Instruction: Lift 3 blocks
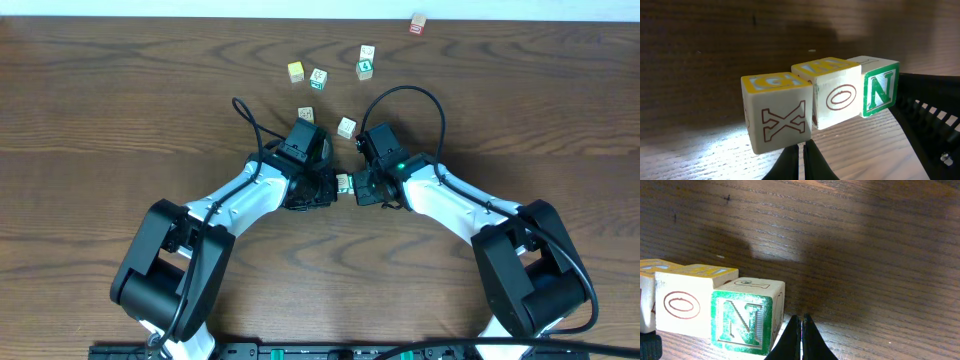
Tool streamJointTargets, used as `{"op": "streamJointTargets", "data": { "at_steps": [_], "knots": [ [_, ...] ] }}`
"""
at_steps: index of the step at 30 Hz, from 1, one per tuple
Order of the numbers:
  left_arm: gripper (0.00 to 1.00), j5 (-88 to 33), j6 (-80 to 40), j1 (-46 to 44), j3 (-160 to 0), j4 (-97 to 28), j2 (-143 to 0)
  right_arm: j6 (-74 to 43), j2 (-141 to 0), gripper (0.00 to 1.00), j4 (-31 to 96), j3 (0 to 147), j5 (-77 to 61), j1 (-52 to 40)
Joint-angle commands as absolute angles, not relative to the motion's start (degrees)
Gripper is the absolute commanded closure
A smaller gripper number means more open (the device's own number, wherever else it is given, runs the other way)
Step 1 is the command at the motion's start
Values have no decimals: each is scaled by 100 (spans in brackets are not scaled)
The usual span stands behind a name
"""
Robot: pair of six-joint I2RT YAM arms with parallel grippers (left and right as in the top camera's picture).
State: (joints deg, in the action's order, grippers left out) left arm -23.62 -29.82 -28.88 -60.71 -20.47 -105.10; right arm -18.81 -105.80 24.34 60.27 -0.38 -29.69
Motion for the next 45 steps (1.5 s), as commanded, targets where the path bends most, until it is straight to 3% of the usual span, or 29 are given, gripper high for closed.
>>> {"op": "streamJointTargets", "data": {
  "at_steps": [1, 24, 36, 45],
  "knots": [
    [92, -2287, -2989, -2858, -6086, -2021, -10409, -1841, -10650, 99, 2425, 6020, 14, -2919],
    [93, -2340, -2991, -2867, -6086, -1938, -10409, -1841, -10650, 99, 2421, 6020, 14, -2919],
    [93, -2349, -2965, -3030, -6086, -2928, -10409, -2008, -10650, 99, 2945, 6020, -217, -2923],
    [93, -2126, -2943, -2969, -6086, -2971, -10407, -2080, -10650, 99, 3234, 6020, -869, -2934]
  ]
}}
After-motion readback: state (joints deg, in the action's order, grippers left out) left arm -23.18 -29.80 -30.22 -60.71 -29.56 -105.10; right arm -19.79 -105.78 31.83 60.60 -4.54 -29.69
